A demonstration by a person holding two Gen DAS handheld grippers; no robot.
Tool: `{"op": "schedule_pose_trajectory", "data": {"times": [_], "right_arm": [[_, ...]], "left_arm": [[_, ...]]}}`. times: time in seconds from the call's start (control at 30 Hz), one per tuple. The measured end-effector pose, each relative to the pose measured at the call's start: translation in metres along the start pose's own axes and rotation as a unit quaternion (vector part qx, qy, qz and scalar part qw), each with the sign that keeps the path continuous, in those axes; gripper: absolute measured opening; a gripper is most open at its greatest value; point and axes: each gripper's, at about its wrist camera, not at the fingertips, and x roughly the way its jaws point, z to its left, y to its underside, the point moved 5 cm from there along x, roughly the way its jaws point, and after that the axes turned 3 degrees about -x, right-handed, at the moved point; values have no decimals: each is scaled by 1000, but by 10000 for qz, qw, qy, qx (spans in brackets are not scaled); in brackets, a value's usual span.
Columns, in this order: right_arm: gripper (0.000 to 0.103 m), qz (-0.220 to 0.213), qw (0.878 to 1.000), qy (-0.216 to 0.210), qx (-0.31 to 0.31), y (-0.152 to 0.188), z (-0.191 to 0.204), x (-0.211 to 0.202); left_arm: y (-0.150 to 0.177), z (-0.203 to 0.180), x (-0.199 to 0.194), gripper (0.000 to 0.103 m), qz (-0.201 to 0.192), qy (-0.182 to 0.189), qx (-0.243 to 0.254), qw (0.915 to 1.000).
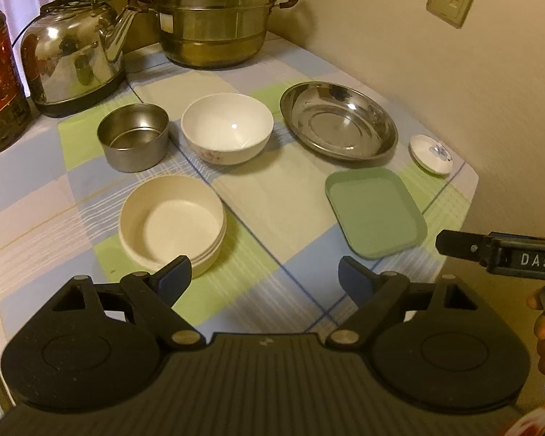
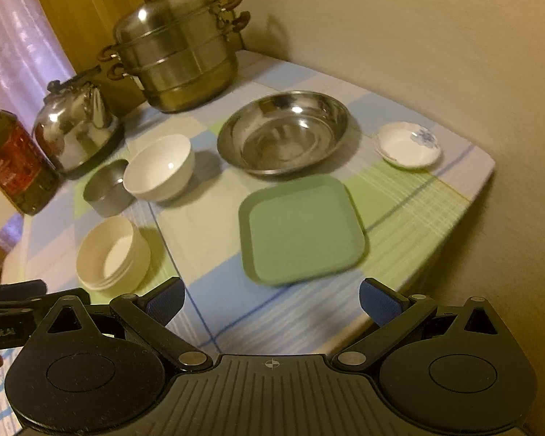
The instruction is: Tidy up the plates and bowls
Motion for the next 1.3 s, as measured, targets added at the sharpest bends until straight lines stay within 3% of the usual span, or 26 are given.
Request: {"op": "schedule_pose_trajectory", "data": {"times": [0.2, 0.33, 0.4, 0.6, 0.77, 0.83, 0.93, 1.07, 1.3], "right_arm": [[102, 125, 9995, -285, 38, -23, -31, 28], [99, 259, 9992, -134, -276, -31, -48, 52], [95, 374, 9986, -277, -236, -34, -59, 64], [92, 583, 9975, -197, -334, -35, -83, 88], [82, 763, 9958, -502, -47, -39, -90, 102], [68, 809, 9948, -595, -168, -38, -89, 108], [65, 864, 9944, -593, -170, -37, -92, 114], [60, 822, 9953, -485, -141, -37, -96, 120], [35, 812, 9954, -481, -178, -31, -100, 125]], "left_arm": [[-18, -26, 32, 82, 84, 89, -10, 9999], [-25, -43, 60, 76, 205, 229, -63, 9995], [-27, -50, 76, 71, 276, 272, -74, 9992], [-33, -67, 115, 67, 354, 208, 54, 9991], [-30, -81, 143, 50, 581, 347, 118, 9976], [-28, -85, 150, 44, 639, 352, 131, 9972], [-25, -88, 157, 36, 689, 330, 167, 9969], [-22, -86, 165, 32, 788, 261, 121, 9965], [-18, -87, 172, 22, 871, 245, 75, 9959]]}}
